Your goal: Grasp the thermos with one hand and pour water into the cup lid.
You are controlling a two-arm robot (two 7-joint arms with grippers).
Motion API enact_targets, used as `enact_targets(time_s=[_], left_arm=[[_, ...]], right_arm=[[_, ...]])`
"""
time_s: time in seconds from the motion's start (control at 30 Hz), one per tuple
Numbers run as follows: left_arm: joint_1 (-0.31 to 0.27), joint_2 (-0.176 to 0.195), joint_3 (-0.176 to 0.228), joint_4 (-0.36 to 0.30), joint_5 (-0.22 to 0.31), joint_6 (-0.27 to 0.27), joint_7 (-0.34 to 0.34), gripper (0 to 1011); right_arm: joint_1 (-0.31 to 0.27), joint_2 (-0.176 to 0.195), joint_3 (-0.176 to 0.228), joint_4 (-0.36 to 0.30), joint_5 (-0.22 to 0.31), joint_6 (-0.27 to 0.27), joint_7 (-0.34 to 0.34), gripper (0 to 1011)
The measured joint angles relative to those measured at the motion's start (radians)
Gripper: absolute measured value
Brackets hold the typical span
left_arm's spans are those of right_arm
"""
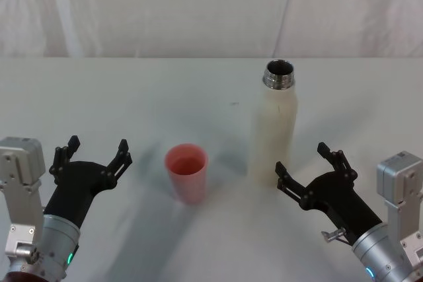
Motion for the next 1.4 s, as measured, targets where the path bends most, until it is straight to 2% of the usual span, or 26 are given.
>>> enact_targets(time_s=[1.4], left_arm=[[0.000, 0.000, 0.000, 0.000, 0.000, 0.000, 0.000, 1001]], right_arm=[[0.000, 0.000, 0.000, 0.000, 0.000, 0.000, 0.000, 1003]])
